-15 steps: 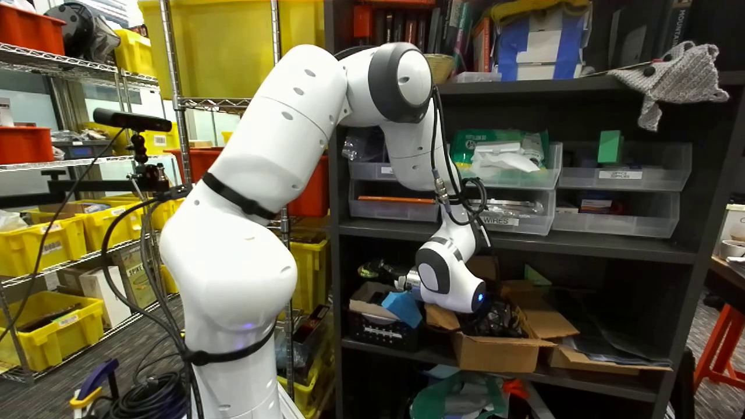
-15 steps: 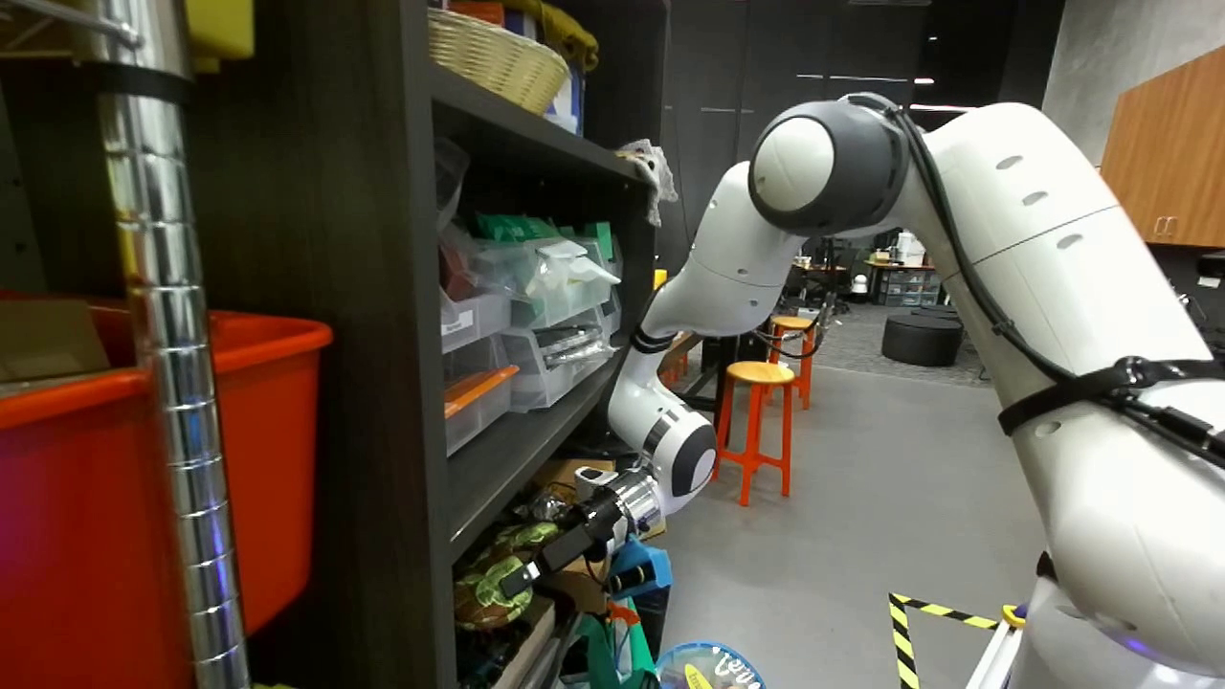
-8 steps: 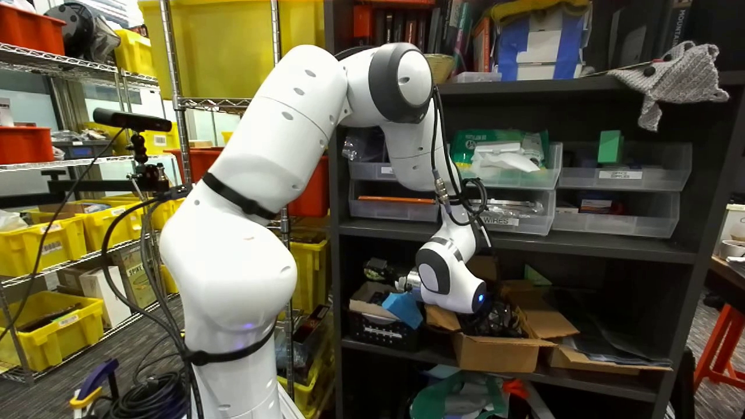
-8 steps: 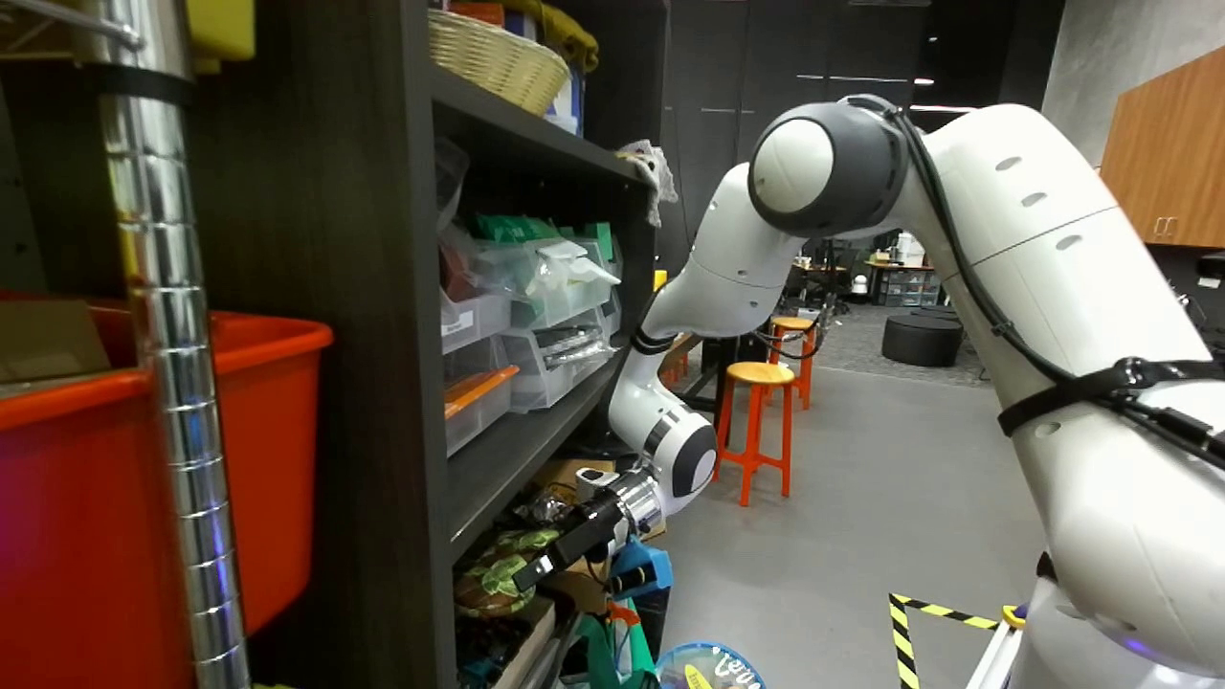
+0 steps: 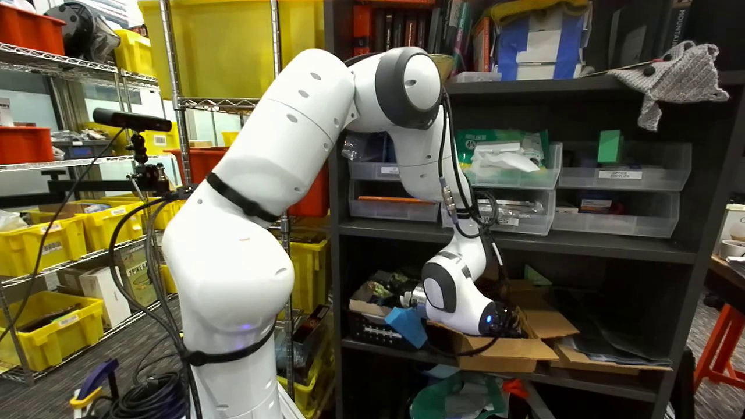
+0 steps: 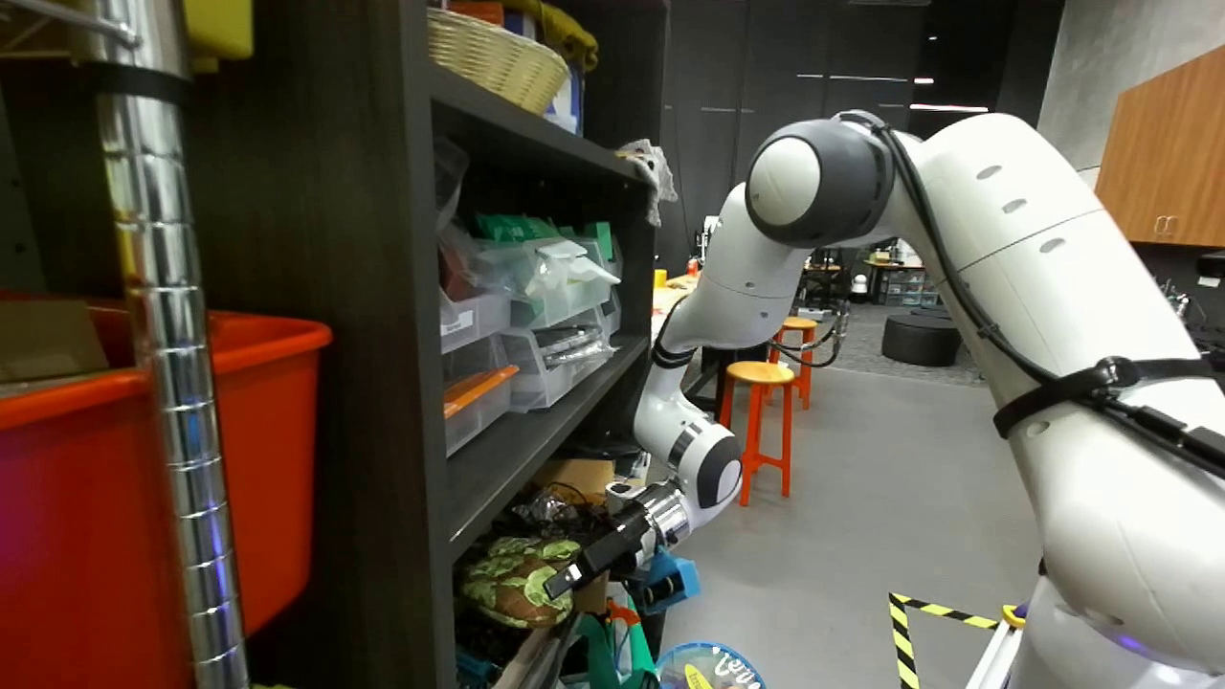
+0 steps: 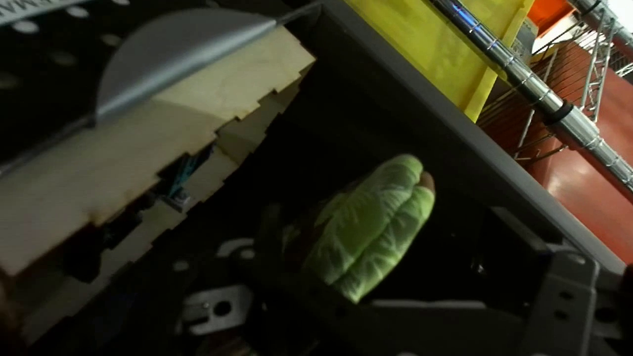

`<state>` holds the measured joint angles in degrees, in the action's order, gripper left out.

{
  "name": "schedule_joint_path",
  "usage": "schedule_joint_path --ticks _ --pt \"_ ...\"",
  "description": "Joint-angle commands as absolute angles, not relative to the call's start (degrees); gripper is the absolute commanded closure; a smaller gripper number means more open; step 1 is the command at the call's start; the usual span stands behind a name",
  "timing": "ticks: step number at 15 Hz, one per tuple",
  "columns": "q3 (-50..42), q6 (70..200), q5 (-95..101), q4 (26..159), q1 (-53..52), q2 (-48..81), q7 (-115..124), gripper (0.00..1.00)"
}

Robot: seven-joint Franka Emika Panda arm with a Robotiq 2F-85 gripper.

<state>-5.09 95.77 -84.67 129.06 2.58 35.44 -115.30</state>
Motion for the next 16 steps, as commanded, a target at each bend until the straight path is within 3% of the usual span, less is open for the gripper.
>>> schedule_joint_path --ticks 1,16 --pt "-6.5 95.0 -84.0 131.6 4.1 34.8 -116.2 0.00" --pt "-8.8 97.1 -92.3 130.5 7.3 37.3 -125.2 0.00"
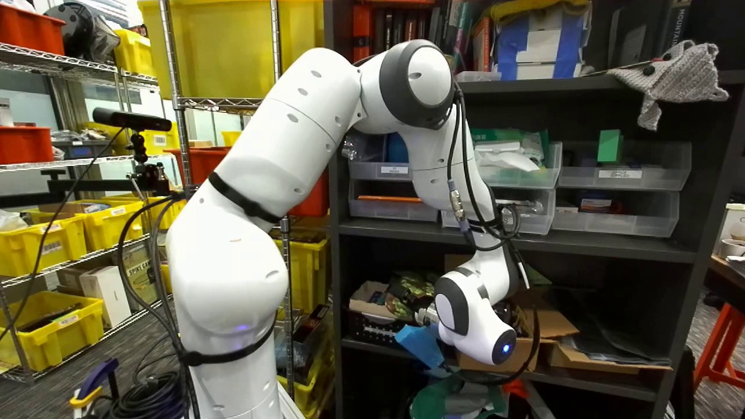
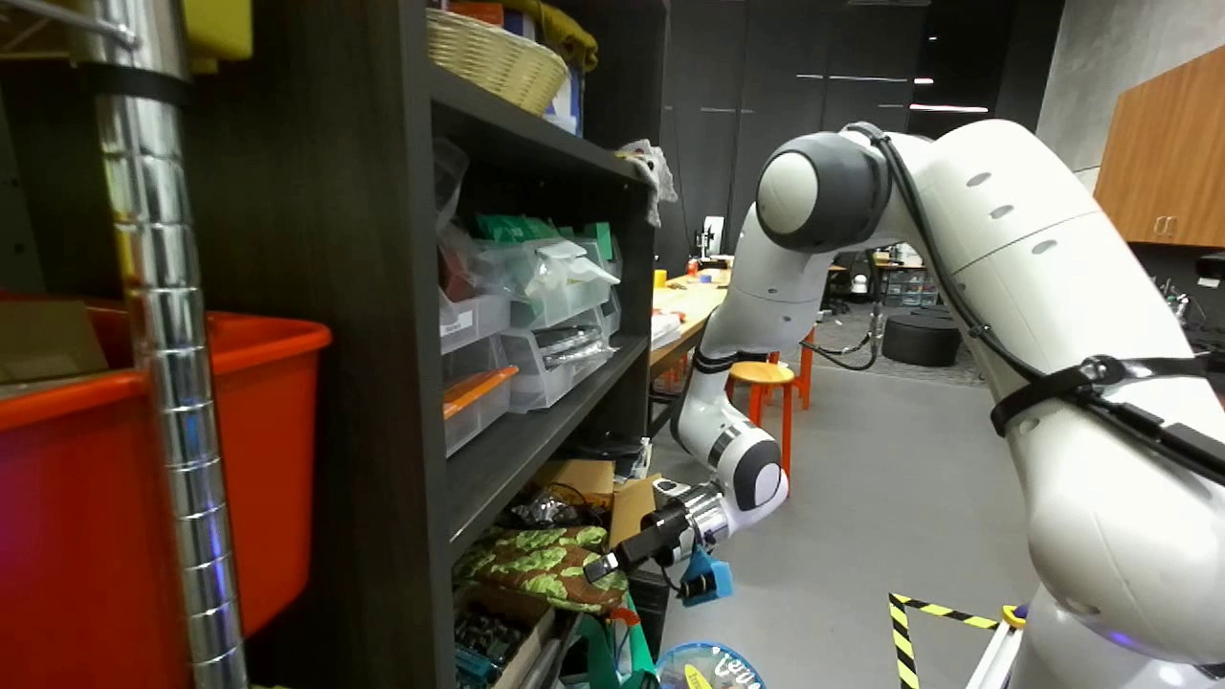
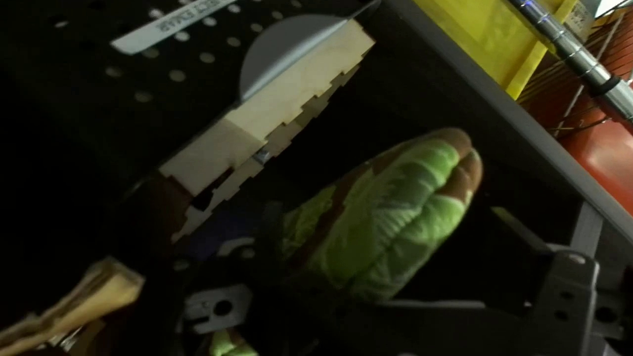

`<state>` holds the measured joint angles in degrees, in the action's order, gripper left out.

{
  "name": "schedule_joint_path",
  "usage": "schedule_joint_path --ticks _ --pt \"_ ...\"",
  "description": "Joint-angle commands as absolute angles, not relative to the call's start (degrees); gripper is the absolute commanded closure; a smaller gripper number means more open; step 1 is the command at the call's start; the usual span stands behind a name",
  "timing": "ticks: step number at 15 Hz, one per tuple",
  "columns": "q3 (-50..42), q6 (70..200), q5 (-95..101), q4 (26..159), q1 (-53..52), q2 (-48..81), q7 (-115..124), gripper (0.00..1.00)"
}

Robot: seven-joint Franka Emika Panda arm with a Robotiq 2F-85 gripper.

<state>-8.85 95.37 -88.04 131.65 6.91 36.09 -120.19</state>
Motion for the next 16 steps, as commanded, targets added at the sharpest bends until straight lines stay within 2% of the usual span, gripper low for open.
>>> schedule_joint_path --ticks 1,7,16 --pt "-8.9 98.1 -94.3 130.0 7.1 38.1 -127.7 0.00" --pt "-9.8 104.3 -104.5 127.8 6.3 44.1 -139.8 0.00" --pt "-11.1 103.3 -108.1 128.5 6.6 44.5 -145.4 0.00"
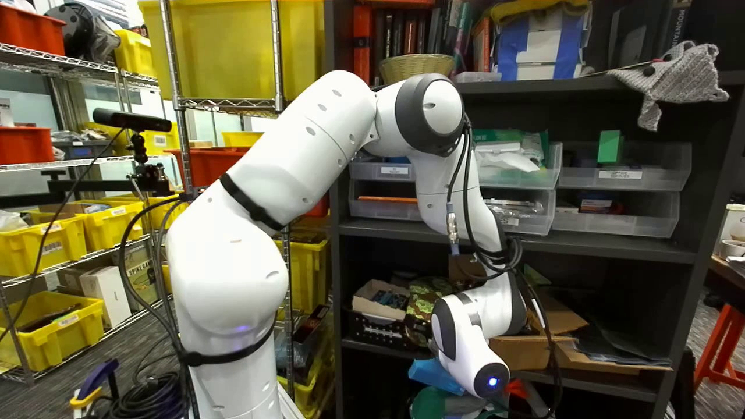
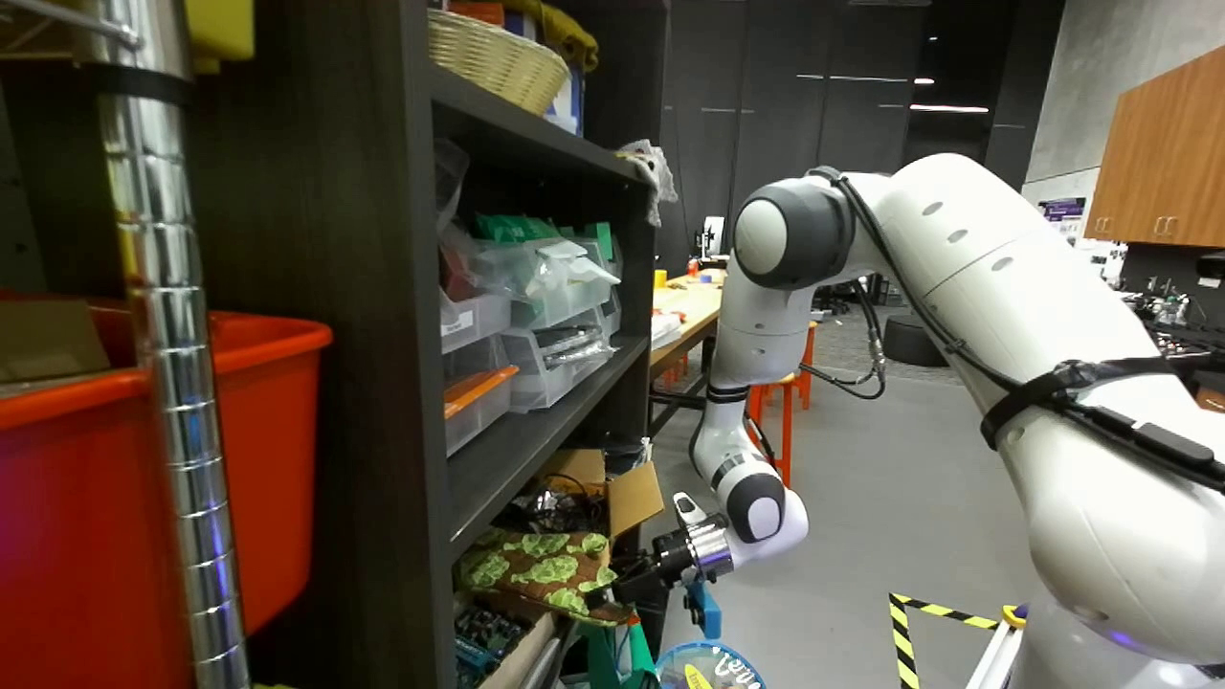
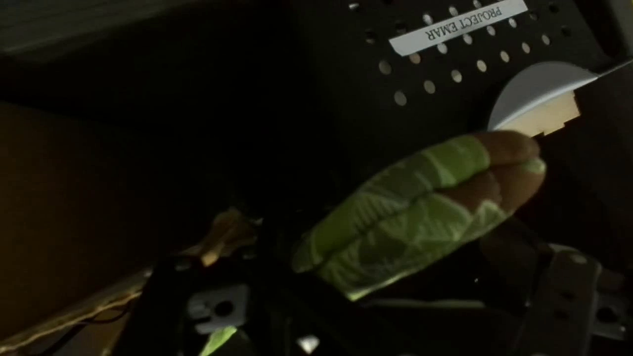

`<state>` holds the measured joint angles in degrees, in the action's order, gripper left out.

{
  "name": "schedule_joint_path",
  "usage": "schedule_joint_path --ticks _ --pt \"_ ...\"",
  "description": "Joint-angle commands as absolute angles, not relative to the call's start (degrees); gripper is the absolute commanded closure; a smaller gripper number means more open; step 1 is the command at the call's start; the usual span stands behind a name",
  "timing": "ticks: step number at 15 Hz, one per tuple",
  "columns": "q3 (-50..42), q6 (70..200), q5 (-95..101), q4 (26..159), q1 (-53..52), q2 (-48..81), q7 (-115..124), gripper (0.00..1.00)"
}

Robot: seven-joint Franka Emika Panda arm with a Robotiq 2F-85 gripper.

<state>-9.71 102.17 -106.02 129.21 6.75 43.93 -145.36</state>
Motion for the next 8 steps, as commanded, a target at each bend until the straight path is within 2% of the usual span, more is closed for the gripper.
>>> schedule_joint_path --ticks 1,8 --pt "-11.3 103.5 -107.7 128.3 6.8 44.5 -143.7 0.00" --pt "-14.0 105.4 -105.3 126.0 7.8 45.1 -122.4 0.00"
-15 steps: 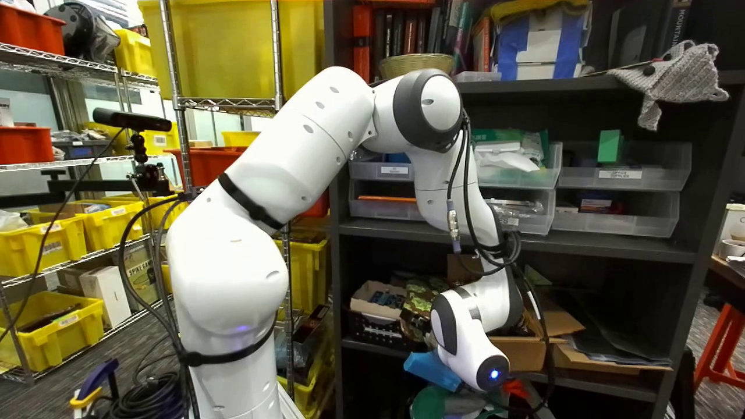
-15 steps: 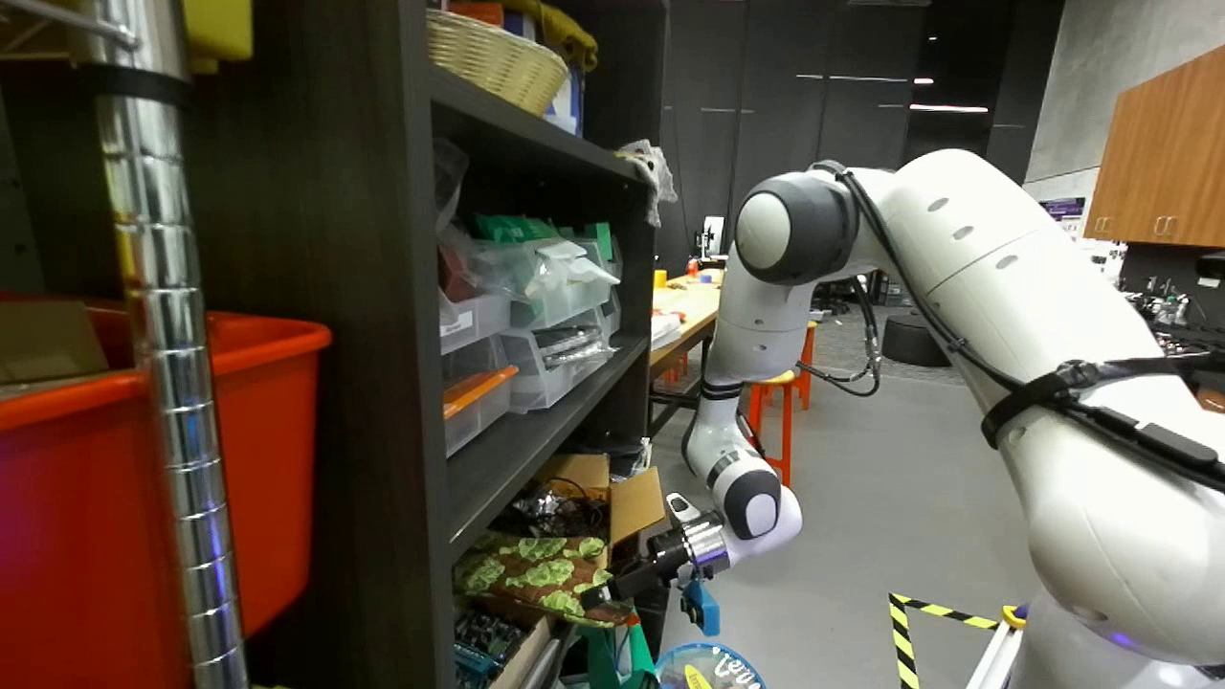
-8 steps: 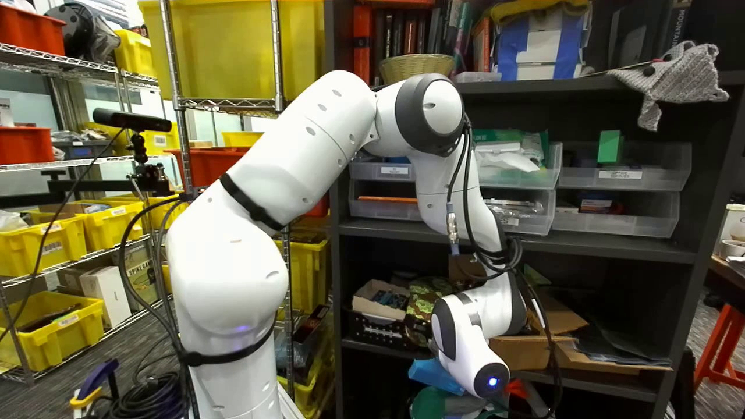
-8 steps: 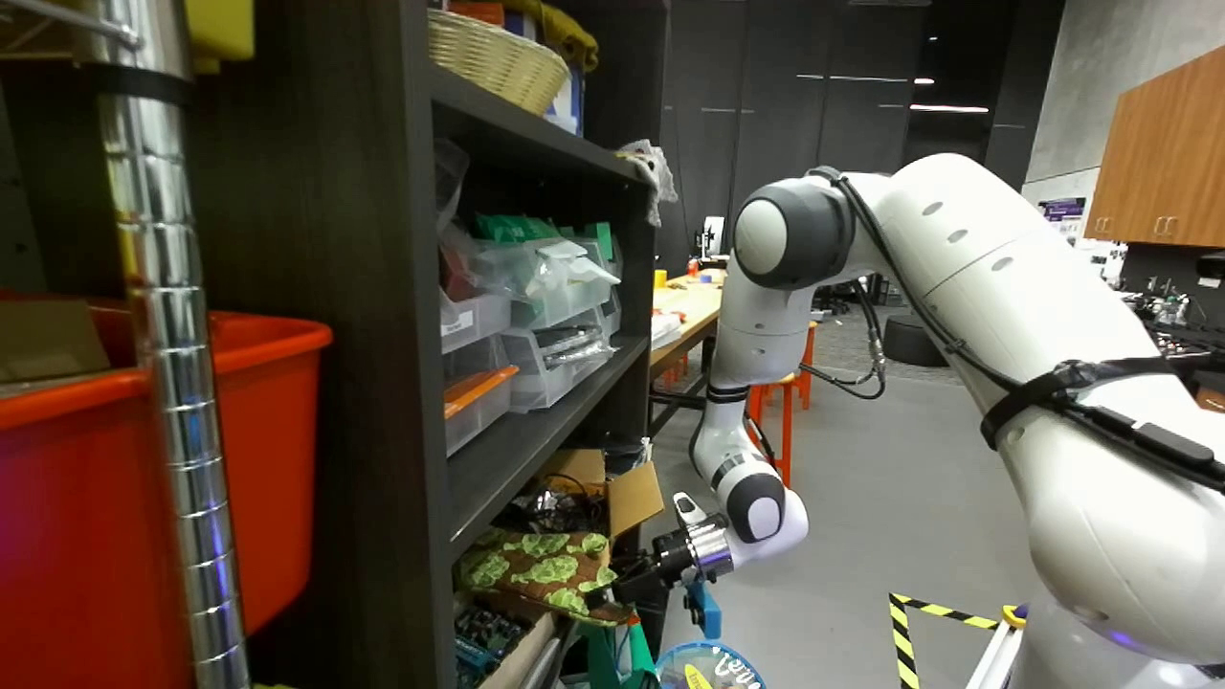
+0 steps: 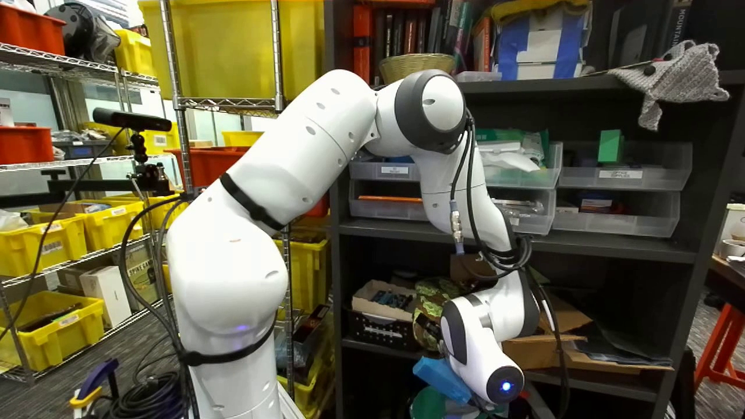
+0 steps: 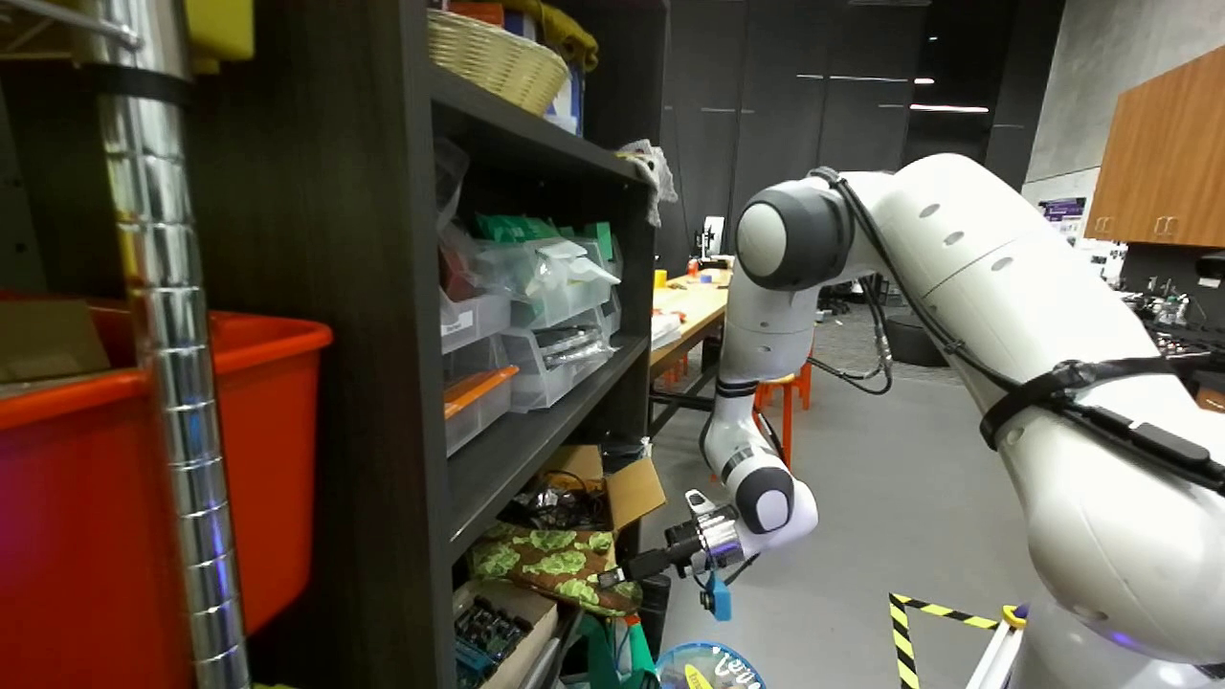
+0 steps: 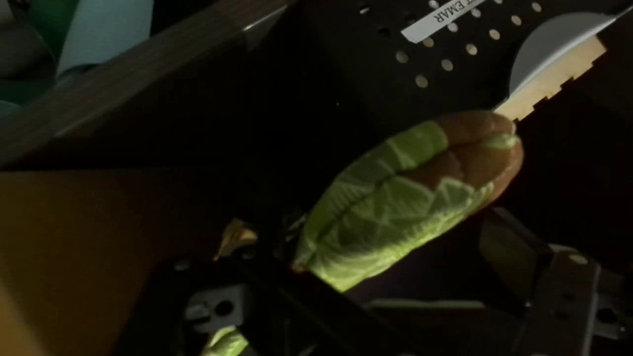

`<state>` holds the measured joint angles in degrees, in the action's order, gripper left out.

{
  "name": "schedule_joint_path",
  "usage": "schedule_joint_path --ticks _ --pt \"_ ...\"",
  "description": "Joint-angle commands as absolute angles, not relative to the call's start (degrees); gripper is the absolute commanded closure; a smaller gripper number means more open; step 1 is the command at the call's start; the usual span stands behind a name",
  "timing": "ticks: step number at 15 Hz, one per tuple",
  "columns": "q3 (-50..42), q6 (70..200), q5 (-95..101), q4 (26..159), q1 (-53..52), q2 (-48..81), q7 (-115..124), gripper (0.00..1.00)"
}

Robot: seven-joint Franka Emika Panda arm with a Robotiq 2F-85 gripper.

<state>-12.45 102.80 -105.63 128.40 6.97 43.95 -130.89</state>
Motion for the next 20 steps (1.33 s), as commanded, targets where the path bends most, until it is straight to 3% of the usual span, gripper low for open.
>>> schedule_joint_path --ticks 1,11,20 --pt "-14.2 105.4 -104.9 126.0 7.9 45.1 -120.1 0.00" --pt "-17.9 101.9 -98.3 121.3 14.9 45.1 -102.7 0.00" --pt "-20.0 84.1 -94.6 116.6 25.6 44.9 -106.8 0.00"
